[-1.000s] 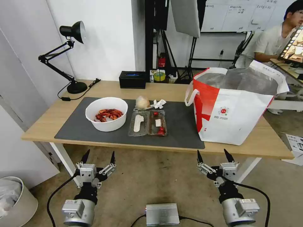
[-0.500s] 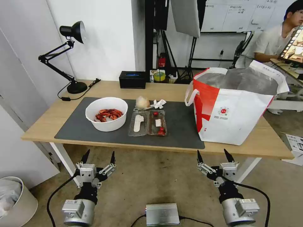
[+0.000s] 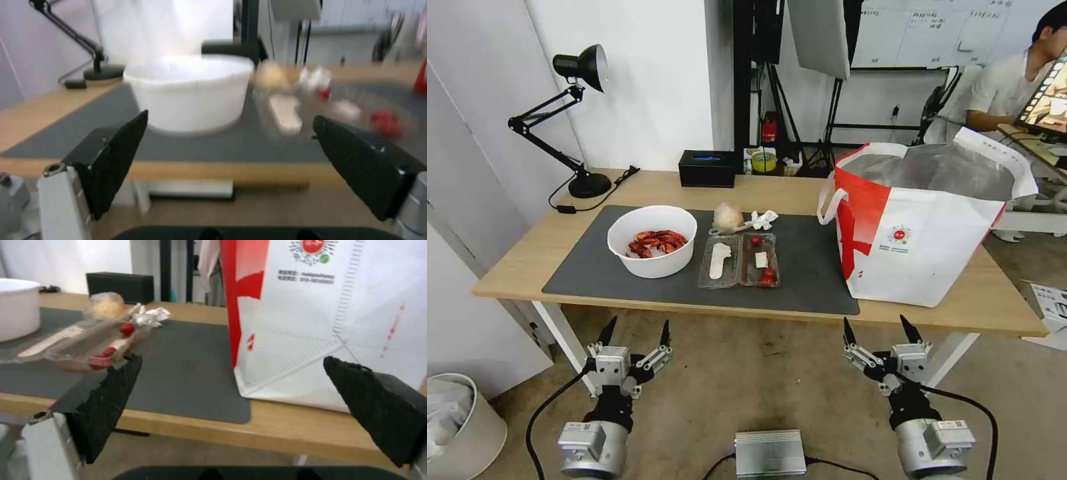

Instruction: Pick up the trash from the table and place it into the takeout bag.

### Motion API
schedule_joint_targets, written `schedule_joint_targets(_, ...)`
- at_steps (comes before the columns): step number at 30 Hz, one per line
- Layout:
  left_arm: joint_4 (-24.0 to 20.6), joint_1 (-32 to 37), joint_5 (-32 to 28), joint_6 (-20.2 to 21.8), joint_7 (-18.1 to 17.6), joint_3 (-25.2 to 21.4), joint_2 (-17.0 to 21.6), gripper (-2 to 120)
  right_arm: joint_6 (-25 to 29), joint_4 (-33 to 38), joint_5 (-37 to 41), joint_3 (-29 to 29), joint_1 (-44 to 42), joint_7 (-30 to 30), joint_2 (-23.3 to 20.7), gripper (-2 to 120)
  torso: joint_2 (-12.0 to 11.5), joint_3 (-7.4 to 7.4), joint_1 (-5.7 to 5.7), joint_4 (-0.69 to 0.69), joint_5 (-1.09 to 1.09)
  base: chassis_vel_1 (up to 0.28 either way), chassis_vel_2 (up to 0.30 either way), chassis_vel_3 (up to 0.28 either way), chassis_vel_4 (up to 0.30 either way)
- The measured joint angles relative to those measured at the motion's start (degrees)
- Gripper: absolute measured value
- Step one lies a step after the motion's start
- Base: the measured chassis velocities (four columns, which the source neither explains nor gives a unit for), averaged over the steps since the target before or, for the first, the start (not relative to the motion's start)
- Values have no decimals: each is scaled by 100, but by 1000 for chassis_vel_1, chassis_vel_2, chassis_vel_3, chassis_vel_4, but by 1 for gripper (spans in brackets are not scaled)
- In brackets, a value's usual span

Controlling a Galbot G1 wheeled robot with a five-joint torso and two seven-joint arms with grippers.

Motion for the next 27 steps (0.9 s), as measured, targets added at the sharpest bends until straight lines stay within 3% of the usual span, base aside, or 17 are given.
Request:
schedule_joint_targets(3, 56, -765, -578, -481, -802, 780, 418, 100, -12, -47, 433, -178, 357, 83, -602, 100, 0, 1, 1, -5, -1, 0, 0, 0, 0)
schedule_joint_targets(6, 39, -943, -767, -708, -915, 856, 539, 100, -30, -78, 703, -288, 576, 138, -977, 100, -1, 2, 2, -3, 2, 0, 0, 0, 0)
schedule_joint_targets(12, 28, -971, -843, -829, -901, 875, 562, 100, -66, -136, 1258, -514, 1029, 252, -1744, 100, 0, 1, 1, -1, 0, 0, 0, 0, 0)
schedule_joint_targets(17, 26, -910, -836, -833, -850, 874, 546, 100, -112, -209, 1942, -793, 1586, 387, -2697, 100, 0, 1, 1, -1, 0, 0, 0, 0, 0)
schedule_joint_targets(20, 26, -868, -833, -830, -836, 867, 545, 100, 20, -306, 2142, -910, 1750, 402, -2954, 100, 0, 1, 1, 1, -1, 0, 0, 0, 0)
schedule_joint_targets(27, 46, -731, -936, -645, -817, 872, 580, 100, 161, -381, 2229, -966, 1777, 380, -3022, 100, 0, 0, 1, -1, -1, 0, 0, 0, 0)
